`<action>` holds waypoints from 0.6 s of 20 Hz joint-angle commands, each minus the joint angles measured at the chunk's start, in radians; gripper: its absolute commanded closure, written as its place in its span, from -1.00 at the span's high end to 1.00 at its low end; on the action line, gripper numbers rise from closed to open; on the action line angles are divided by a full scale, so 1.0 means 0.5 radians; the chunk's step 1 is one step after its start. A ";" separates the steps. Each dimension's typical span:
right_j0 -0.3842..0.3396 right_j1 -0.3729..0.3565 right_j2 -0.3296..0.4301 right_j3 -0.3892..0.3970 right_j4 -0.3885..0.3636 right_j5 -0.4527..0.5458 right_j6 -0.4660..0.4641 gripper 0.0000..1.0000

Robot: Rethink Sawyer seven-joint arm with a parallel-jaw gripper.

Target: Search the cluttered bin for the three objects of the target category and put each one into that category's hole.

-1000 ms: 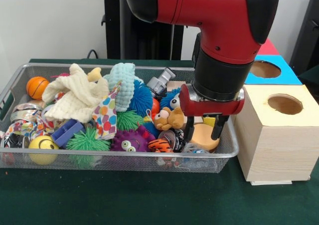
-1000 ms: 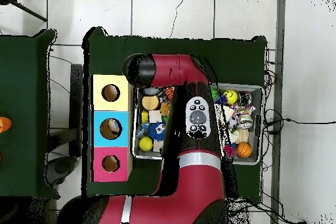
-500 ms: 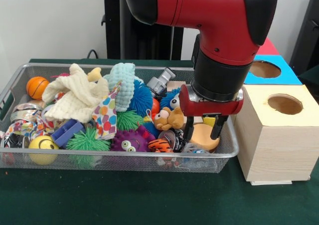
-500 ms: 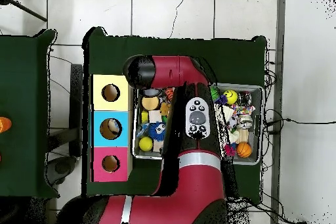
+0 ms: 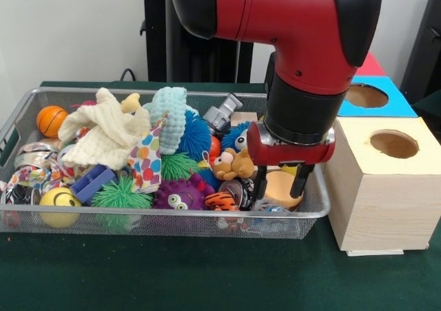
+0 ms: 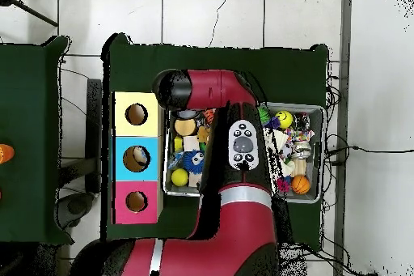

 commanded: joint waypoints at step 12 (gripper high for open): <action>-0.004 0.119 0.028 0.177 -0.015 -0.192 0.304 1.00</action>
